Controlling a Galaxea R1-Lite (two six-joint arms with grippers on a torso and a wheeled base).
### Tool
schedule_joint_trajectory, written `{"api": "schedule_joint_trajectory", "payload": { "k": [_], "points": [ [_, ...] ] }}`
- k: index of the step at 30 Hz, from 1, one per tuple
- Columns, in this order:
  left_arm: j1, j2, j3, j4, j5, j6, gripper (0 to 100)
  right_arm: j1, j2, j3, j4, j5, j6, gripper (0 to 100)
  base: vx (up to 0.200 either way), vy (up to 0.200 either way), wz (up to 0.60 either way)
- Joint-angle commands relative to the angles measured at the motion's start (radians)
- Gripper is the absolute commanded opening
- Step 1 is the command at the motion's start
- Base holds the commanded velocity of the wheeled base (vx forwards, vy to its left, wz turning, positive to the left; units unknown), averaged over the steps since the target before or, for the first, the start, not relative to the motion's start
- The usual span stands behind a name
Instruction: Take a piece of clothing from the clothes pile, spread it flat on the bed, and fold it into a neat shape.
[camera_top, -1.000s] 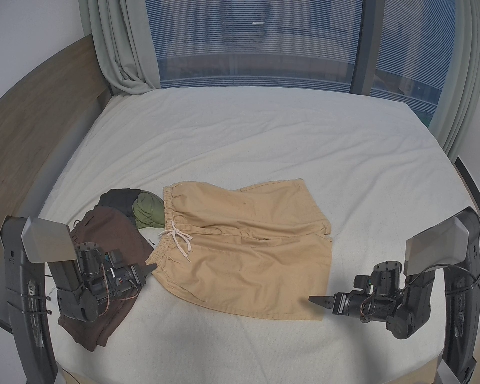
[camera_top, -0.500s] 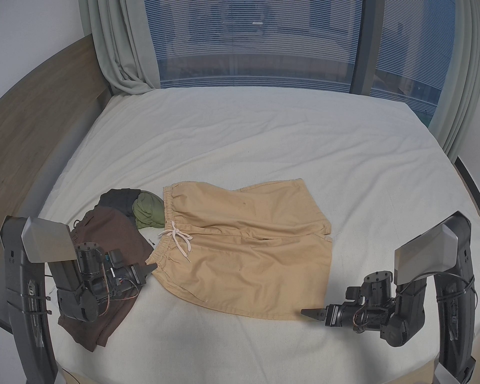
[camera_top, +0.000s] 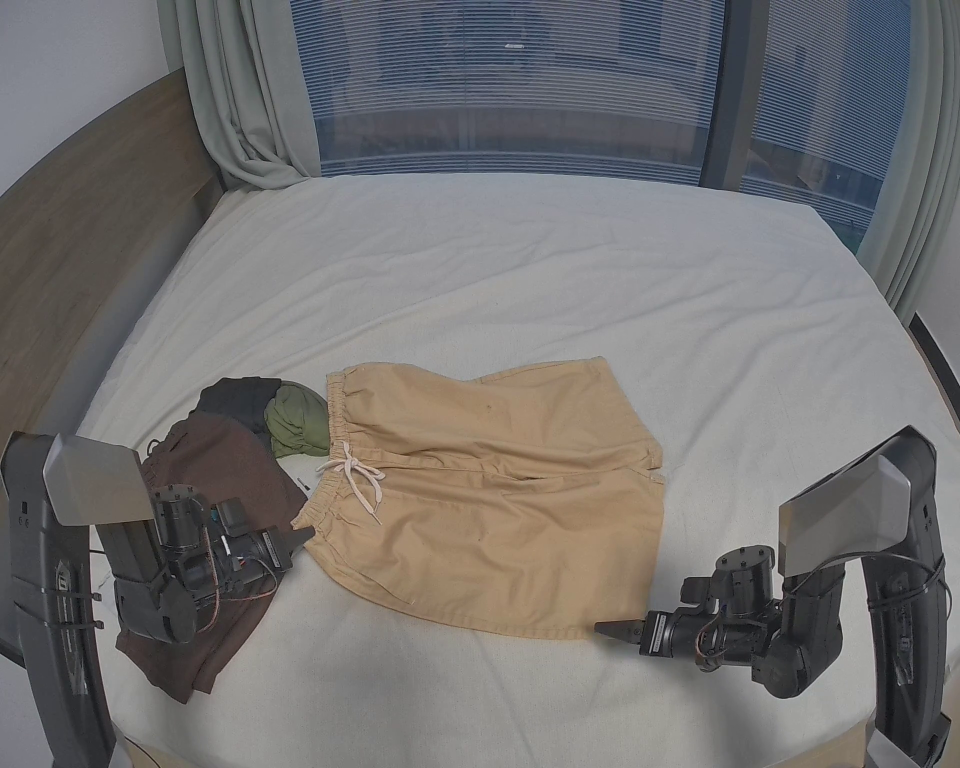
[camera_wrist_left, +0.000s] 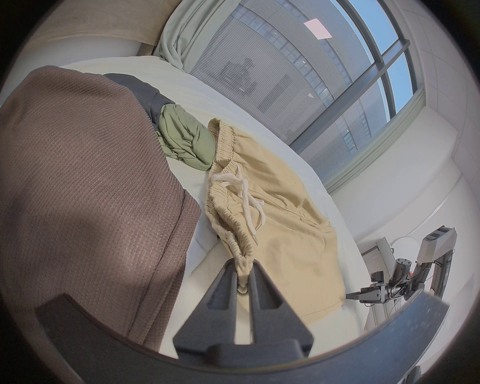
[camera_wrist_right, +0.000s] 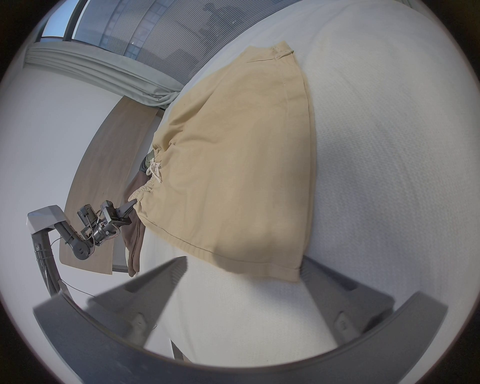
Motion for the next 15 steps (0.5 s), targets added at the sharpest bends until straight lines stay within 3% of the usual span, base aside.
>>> {"api": "schedule_joint_trajectory", "payload": {
  "k": [1, 15],
  "points": [
    [0.002, 0.001, 0.0, 0.0, 0.0, 0.0, 0, -0.005, 0.006, -0.004, -0.003, -0.001, 0.0, 0, 0.0, 0.0, 0.0],
    [-0.001, -0.003, 0.005, -0.002, -0.004, -0.002, 0, -0.031, -0.034, 0.03, -0.001, -0.002, -0.008, 0, 0.0, 0.0, 0.0]
  ]
}}
